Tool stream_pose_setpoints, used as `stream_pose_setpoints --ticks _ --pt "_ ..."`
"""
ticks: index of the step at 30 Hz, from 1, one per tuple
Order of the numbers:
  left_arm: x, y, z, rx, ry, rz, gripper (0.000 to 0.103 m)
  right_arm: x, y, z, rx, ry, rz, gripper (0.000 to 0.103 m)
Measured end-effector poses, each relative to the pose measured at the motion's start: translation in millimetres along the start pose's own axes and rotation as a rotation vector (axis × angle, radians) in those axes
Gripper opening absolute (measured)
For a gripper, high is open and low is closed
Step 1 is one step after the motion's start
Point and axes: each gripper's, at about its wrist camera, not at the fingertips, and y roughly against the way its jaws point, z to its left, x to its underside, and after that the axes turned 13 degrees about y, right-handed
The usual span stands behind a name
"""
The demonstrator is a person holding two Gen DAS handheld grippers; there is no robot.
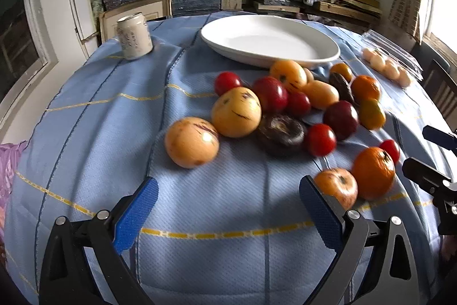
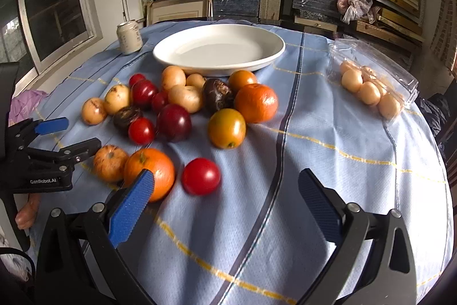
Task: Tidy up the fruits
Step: 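Move the left tool to the red-yellow apple while the right tool approaches a red tomato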
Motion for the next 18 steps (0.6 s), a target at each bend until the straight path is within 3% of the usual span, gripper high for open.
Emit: stream_pose_setpoints --ticks 8,13,18 --pt "6.1 12.2 -13.7 0.03 -0.056 -0.038 0.1 2.3 -1.7 2.2 0.016 0.012 -0.004 0.099" --pt "6.8 25.2 -18.5 0.122 -0.05 -0.042 0.1 3.6 -2.8 -3.4 -0.007 -0.008 -0.006 0.099" --pt "18.3 23.8 -44.2 0.138 -0.156 -0.017 0.1 4.6 1.8 -3.9 -0.024 -0.005 -0.02 0.099"
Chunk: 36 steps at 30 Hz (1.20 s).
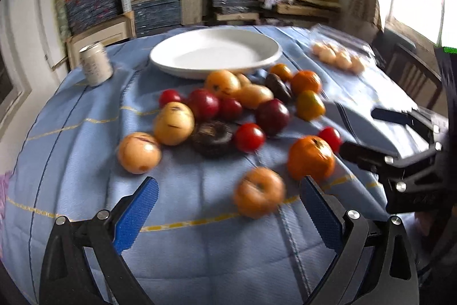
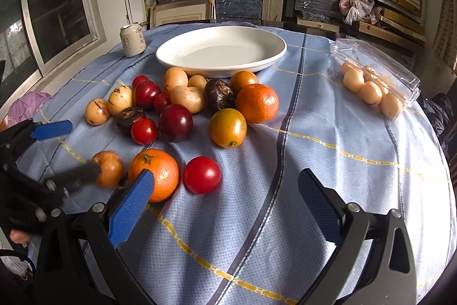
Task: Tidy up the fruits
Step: 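Move the left tool to the red-yellow apple while the right tool approaches a red tomato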
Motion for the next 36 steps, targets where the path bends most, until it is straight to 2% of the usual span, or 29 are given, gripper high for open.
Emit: stream_pose_setpoints --ticks 3,9,12,21,23,26,28,34,36 --pt "3.2 -10.9 -3.8 -0.012 -0.03 0.032 0.1 1.3 0.8 2.0 0.008 0.011 0.0 0.099" --pt "-2.8 -31.4 4.0 -0.02 0.024 0.099 0.099 1.3 -0.9 2.0 0.025 0.019 0.002 0.099" --pt "-2.7 -38.7 3.0 -0.053 0.017 0.109 0.1 2.2 -4.3 0.4 0.026 0.013 0.019 0.099" --pt "-4.7 -40.8 10.1 -0.032 0.054 0.122 0.1 -0.7 -4.9 1.3 0.031 0.023 0.007 0.098" --pt "-4.7 -41.4 10.4 -0.034 0.052 0.122 0.1 -1.9 -7.0 2.5 0.028 0.032 0.012 0.095" --pt "-4.8 -41.8 11.2 -0.029 0.054 0.124 0.1 -4.6 -10.0 3.1 0.024 0.042 0.018 0.083" --pt "-4.7 -41.9 11.2 -0.029 0.054 0.124 0.1 -5.4 -14.2 1.7 0.019 0.047 0.034 0.068" --pt "-4.4 -41.4 10.1 -0.04 0.064 0.121 0.1 -6.2 -20.7 0.9 0.004 0.07 0.049 0.068" --pt "-5.0 -40.6 7.3 -0.044 0.052 0.112 0.1 -6.9 -24.3 4.0 -0.004 0.085 0.059 0.062"
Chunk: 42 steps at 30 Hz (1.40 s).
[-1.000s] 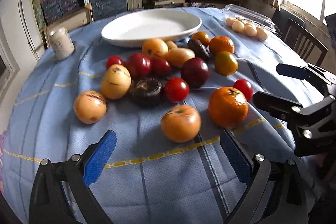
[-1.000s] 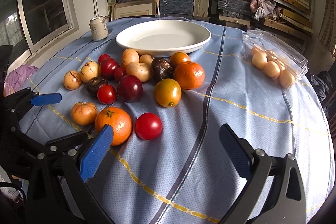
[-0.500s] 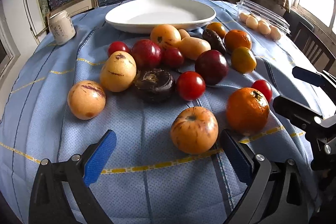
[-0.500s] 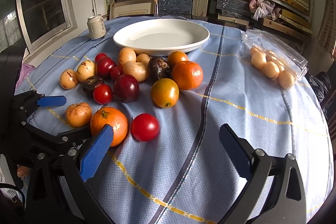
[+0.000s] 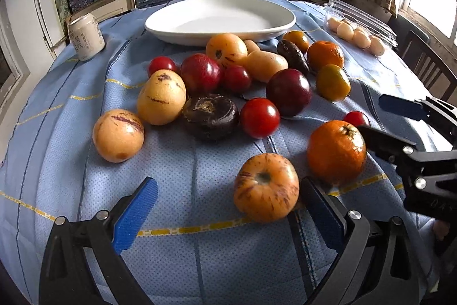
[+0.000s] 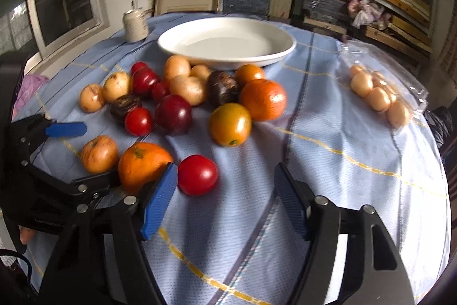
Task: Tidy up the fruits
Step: 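Move the left tool to the red-yellow apple while the right tool approaches a red tomato, then close the left tool on the apple while the right tool closes on the tomato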
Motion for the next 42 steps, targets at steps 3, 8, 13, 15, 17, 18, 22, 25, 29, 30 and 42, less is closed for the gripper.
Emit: stream_pose_setpoints --ticks 3,8,13,15,17,18,22,25,29,30,42 --pt "-2.0 6.4 -2.7 0.009 -0.022 -0.044 0.1 -1.0 -6.7 1.8 -0.031 0.006 0.022 0.05" --pt "-7.3 8.0 1.0 0.046 -0.007 -0.06 0.1 -0.9 -10.0 2.7 -0.058 0.003 0.029 0.038" --pt "-6.4 3.1 0.4 0.075 -0.007 -0.033 0.09 -2.4 -13.2 6.1 -0.08 0.01 0.044 0.03" --pt "-6.1 1.6 -1.4 0.087 -0.012 -0.02 0.082 -2.6 -13.0 6.4 -0.08 0.01 0.043 0.03" --pt "-6.7 0.5 -2.3 0.089 -0.014 -0.016 0.07 -2.6 -12.5 6.7 -0.083 0.007 0.043 0.029" --pt "-7.3 0.5 -2.9 0.092 -0.016 -0.018 0.069 -2.7 -12.6 6.8 -0.083 0.006 0.043 0.029" --pt "-6.9 1.4 -6.2 0.097 -0.031 -0.02 0.061 -2.6 -12.2 7.7 -0.081 0.007 0.043 0.029" --pt "-6.3 2.2 -9.8 0.095 -0.046 -0.025 0.042 -3.4 -12.0 9.6 -0.071 0.016 0.046 0.028" --pt "-7.2 2.2 -10.7 0.098 -0.047 -0.027 0.038 -3.1 -11.6 10.8 -0.065 0.022 0.046 0.028" --pt "-7.6 2.2 -10.3 0.099 -0.043 -0.028 0.038 -3.0 -11.7 10.6 -0.067 0.017 0.044 0.028" --pt "-12.9 33.6 -4.6 0.024 -0.053 -0.169 0.038 -7.6 17.9 1.2 -0.033 -0.023 -0.016 0.027"
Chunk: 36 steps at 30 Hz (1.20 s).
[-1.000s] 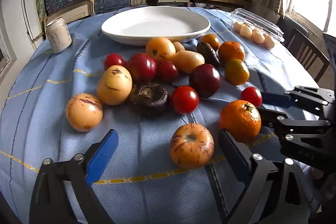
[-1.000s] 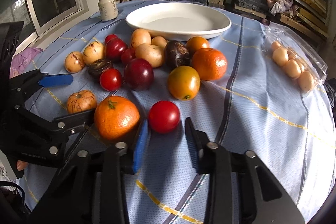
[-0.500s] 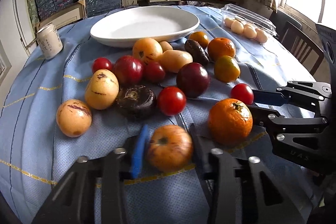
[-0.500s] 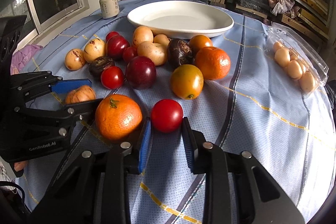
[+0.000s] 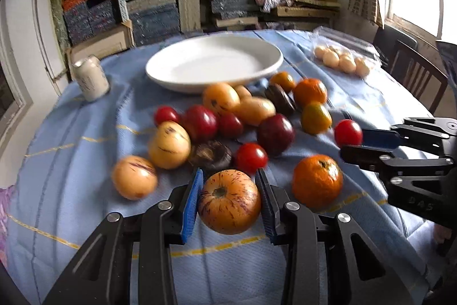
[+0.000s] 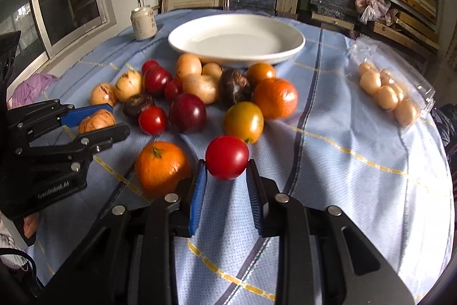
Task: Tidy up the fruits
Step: 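Close the left tool on the apple while the right tool closes on the tomato, then carry the apple with the left tool onto the white plate while the right tool places the tomato there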
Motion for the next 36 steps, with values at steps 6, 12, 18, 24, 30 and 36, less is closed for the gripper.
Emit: stream_pose_setpoints --ticks 6,12,18,24,30,36 --pt "-31.7 12.5 6.7 -0.041 -0.018 -0.062 0.038 -29.3 27.1 -12.1 0.029 0.003 -0.068 0.027" --pt "-78.1 6.5 1.7 -0.075 -0.049 -0.118 0.038 -81.9 29.0 -30.8 0.051 0.0 -0.126 0.027" --pt "-121.1 -25.5 -1.0 -0.09 -0.043 -0.128 0.038 -130.2 -11.2 -57.0 0.061 -0.041 -0.109 0.027" --pt "-147.0 -72.7 5.4 -0.083 0.009 -0.079 0.038 -154.2 -77.3 -78.8 0.032 -0.101 -0.04 0.027" --pt "-151.7 -111.7 9.8 -0.08 0.031 -0.023 0.038 -155.0 -122.3 -87.4 0.021 -0.111 0.013 0.027" --pt "-152.3 -134.0 10.7 -0.074 0.032 0.016 0.038 -149.8 -143.8 -90.9 0.02 -0.096 0.053 0.028"
